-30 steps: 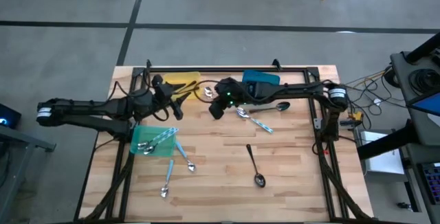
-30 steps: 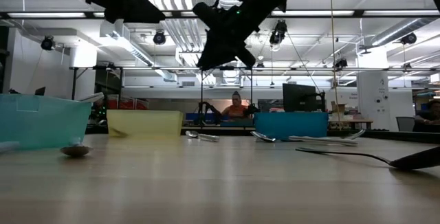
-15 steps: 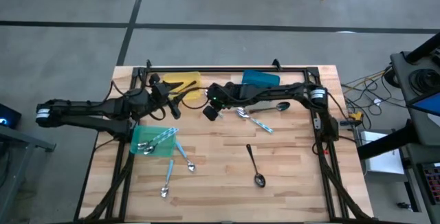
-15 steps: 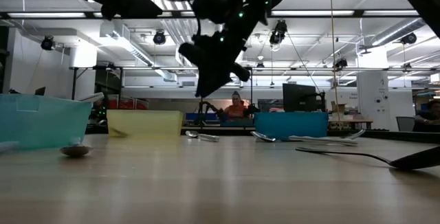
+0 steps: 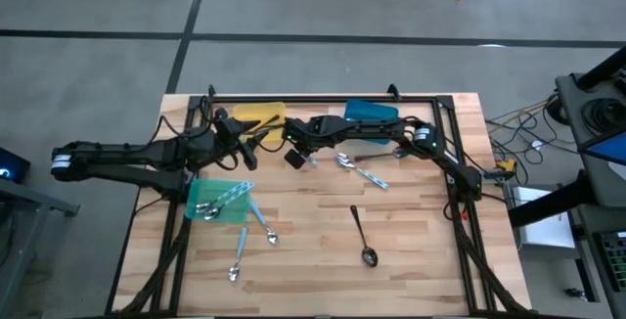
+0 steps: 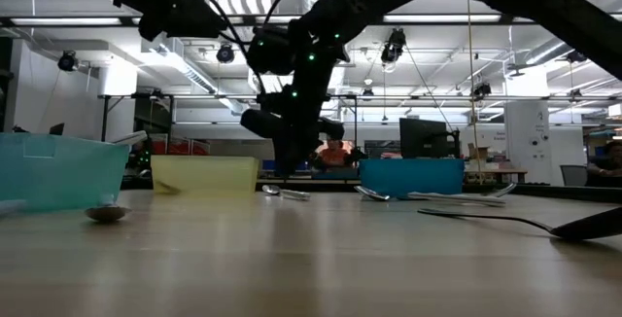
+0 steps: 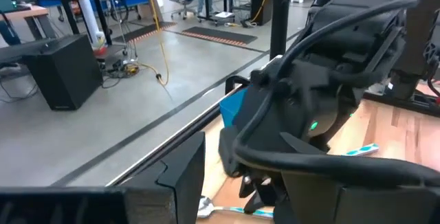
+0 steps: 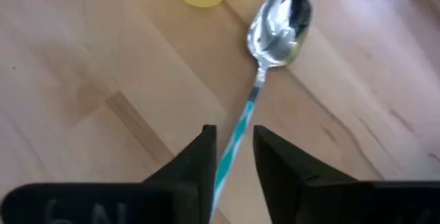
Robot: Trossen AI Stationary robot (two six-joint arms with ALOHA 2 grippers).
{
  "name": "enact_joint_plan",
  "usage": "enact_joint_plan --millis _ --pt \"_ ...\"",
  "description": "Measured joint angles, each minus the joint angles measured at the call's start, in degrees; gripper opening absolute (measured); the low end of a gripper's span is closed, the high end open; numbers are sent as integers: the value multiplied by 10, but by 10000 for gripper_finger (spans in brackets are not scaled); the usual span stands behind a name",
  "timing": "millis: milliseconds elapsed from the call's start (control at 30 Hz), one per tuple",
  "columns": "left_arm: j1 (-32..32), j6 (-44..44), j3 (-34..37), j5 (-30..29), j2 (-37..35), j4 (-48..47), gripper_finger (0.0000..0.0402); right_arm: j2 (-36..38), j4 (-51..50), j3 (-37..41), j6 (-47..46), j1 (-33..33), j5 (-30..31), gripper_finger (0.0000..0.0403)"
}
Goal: Sort silverware by color (type)
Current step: Put the blue patterned spoon into the green bin
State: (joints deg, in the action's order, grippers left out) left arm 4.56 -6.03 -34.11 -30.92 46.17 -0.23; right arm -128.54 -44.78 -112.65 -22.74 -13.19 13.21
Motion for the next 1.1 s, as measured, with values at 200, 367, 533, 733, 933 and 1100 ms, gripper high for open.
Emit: enact_joint_plan --millis 200,367,533,733,933,1100 --pt "0 -5 0 0 0 0 164 -16 -7 -14 -4 -5 -2 153" --pt "0 -5 0 0 1 0 164 -17 -9 -4 -3 -8 -2 176" --pt "0 -5 0 0 1 1 164 -29 1 -4 -3 -8 -2 179" --pt "0 -5 1 1 1 0 164 -47 8 -4 -5 -8 -6 163" --pt "0 -5 1 1 2 1 164 -52 5 -4 -30 -9 -24 101" --pt "0 -5 1 1 2 0 164 -52 4 -3 -44 -10 -23 34"
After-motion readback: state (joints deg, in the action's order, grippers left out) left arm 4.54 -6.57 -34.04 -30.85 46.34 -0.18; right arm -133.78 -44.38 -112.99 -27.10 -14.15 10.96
